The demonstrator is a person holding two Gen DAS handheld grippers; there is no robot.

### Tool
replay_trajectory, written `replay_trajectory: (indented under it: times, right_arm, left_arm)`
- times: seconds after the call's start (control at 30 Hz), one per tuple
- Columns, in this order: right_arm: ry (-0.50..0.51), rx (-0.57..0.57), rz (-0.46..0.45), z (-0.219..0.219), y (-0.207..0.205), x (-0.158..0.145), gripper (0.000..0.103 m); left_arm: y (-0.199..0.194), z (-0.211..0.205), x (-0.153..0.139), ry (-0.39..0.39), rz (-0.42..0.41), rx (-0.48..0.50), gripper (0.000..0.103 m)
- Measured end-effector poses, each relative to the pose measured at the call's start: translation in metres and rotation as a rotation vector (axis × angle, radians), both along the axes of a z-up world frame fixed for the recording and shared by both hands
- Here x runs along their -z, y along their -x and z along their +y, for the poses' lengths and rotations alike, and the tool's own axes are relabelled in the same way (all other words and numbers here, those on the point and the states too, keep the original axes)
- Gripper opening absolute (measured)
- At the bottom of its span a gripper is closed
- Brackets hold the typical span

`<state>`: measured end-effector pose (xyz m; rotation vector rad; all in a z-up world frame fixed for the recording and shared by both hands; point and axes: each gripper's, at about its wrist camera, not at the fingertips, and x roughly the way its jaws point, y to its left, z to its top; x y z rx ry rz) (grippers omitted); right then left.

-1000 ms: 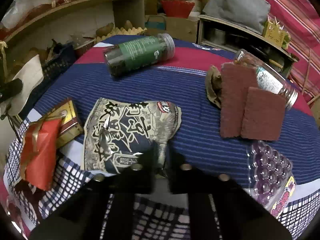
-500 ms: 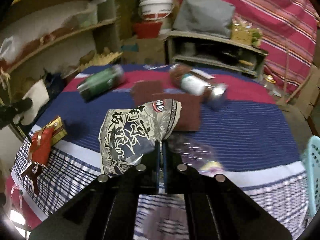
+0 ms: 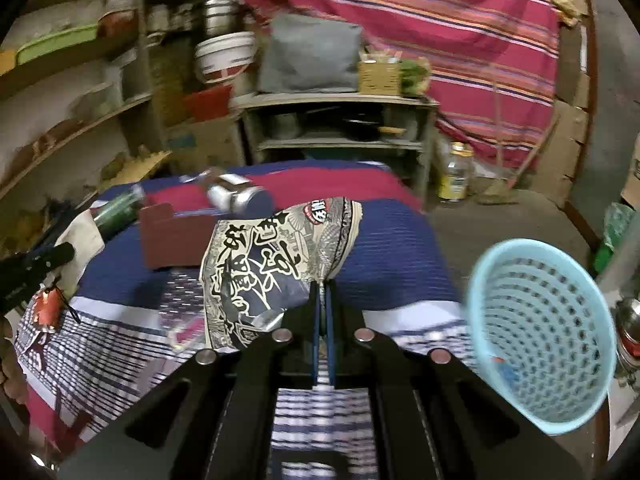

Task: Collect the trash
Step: 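Carry the white cloth and printed bag with both tools over the light-blue basket, then open the left tool to drop the white cloth while the right tool releases the printed bag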

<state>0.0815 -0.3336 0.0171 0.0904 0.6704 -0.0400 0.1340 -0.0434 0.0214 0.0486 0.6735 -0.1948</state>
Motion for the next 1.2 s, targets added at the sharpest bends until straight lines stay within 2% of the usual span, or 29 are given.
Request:
replay_trajectory:
  times: [0.27,0.53,0.7,0.83,1.07,1.1,1.2]
  right_arm:
    - [-0.004,0.151,-0.027,-0.091,0.031,-0.006,0.003]
    - [-0.018,0.339,-0.023,-0.178,0.064,0.001,0.003]
    - [-0.014,0.404,-0.021,-0.209,0.078,0.006,0.003]
    - [-0.023,0.436,-0.015,-0.225,0.083,0.013,0.003]
    - [-0.03,0.467,0.01,-0.246,0.086,0.025,0.003]
    - [-0.029,0.468,0.012,-0.246,0.086,0.026,0.003]
    - [-0.029,0.473,0.014,-0.248,0.088,0.028,0.003]
  left_arm:
    - [-0.003,-0.1,0.002,0.008,-0.012,0.15,0.026]
    - [0.004,-0.209,0.002,0.009,-0.048,0.31,0.027]
    - [0.01,-0.269,0.008,0.025,-0.033,0.396,0.027]
    - [0.016,-0.306,0.018,0.005,-0.028,0.449,0.029]
    - [0.019,-0.344,0.028,0.007,-0.005,0.511,0.031]
    - [0.019,-0.348,0.028,0.013,-0.003,0.515,0.032]
    - [0.017,-0.351,0.027,0.018,-0.003,0.506,0.052]
